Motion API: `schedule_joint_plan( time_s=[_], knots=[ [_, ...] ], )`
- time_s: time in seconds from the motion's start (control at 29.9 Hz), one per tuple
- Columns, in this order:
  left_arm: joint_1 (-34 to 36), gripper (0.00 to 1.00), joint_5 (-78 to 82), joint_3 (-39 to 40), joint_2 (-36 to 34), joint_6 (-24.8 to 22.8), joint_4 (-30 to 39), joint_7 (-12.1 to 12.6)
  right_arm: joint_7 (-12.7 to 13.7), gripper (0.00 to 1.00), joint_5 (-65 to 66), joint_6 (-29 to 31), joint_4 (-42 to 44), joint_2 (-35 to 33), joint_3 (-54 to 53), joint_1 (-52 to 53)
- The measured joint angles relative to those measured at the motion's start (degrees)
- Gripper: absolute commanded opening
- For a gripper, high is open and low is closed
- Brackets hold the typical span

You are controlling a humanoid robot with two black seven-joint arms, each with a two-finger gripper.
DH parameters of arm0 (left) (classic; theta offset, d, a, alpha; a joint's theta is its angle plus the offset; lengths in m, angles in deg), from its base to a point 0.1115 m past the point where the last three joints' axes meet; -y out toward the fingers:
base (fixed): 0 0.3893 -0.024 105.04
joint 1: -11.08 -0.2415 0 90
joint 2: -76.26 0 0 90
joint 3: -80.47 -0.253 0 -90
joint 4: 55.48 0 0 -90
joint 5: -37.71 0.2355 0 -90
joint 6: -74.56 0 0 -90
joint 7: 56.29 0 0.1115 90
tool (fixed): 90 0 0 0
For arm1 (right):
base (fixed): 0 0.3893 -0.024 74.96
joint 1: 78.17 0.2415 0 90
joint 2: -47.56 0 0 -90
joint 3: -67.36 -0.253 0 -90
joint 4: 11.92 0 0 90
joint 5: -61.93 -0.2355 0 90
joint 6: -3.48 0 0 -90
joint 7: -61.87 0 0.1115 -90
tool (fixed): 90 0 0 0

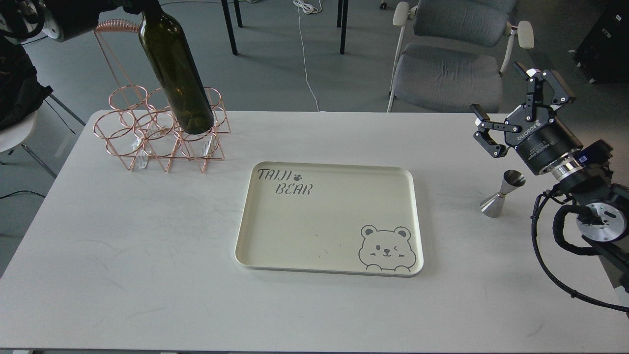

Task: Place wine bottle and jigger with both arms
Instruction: 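Lower the wine bottle into the copper wire rack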

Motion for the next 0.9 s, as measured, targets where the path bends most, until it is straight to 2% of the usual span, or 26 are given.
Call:
schedule_joint_plan(
  time_s=[0.9],
  knots=[
    [-0.12,0.11,-0.01,-0.91,0.62,0.3,-1.9,0.0,0.0,0.99,0.0,-0.06,-0.08,-0.06,-0.12,-0.45]
  ],
)
